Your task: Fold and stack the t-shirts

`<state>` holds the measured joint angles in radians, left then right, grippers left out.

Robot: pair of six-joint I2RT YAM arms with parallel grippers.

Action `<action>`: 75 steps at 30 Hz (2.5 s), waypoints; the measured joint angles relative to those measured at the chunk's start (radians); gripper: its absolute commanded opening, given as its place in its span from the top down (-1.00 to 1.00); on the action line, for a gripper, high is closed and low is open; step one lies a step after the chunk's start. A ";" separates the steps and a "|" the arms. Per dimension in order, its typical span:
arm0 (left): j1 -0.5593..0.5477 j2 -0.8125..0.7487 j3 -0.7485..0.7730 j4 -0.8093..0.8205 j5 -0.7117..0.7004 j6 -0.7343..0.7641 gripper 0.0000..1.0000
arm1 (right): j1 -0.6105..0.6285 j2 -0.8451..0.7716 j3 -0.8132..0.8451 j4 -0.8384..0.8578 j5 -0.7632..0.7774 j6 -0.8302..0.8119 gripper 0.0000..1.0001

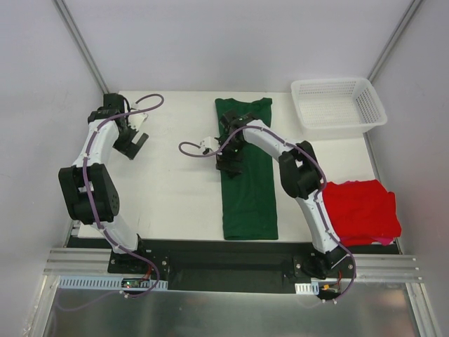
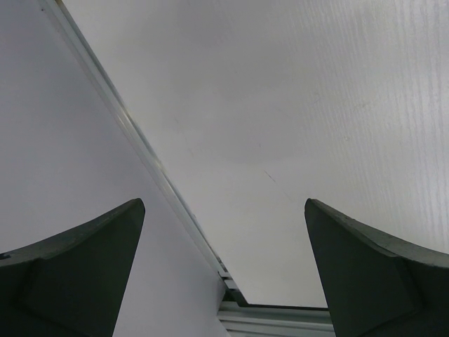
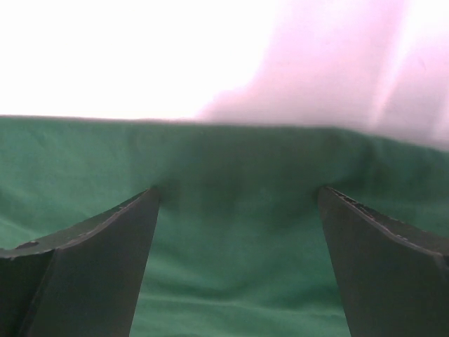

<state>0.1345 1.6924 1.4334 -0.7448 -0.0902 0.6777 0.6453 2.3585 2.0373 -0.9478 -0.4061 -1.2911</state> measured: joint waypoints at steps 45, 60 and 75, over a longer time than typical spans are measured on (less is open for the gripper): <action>-0.123 -0.011 0.051 -0.001 -0.010 0.016 -0.98 | -0.048 -0.104 0.036 0.028 0.119 0.320 -1.00; -0.130 -0.011 0.051 -0.001 -0.034 0.024 -0.99 | -0.068 0.113 0.207 -0.063 0.149 0.419 -1.00; -0.167 -0.012 0.042 0.000 -0.062 0.061 -0.98 | -0.063 0.124 0.235 -0.176 0.008 0.743 -1.00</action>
<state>-0.0330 1.6806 1.4757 -0.7452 -0.1520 0.7383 0.5827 2.4828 2.2723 -1.1236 -0.3985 -0.5480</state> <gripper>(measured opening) 0.993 0.996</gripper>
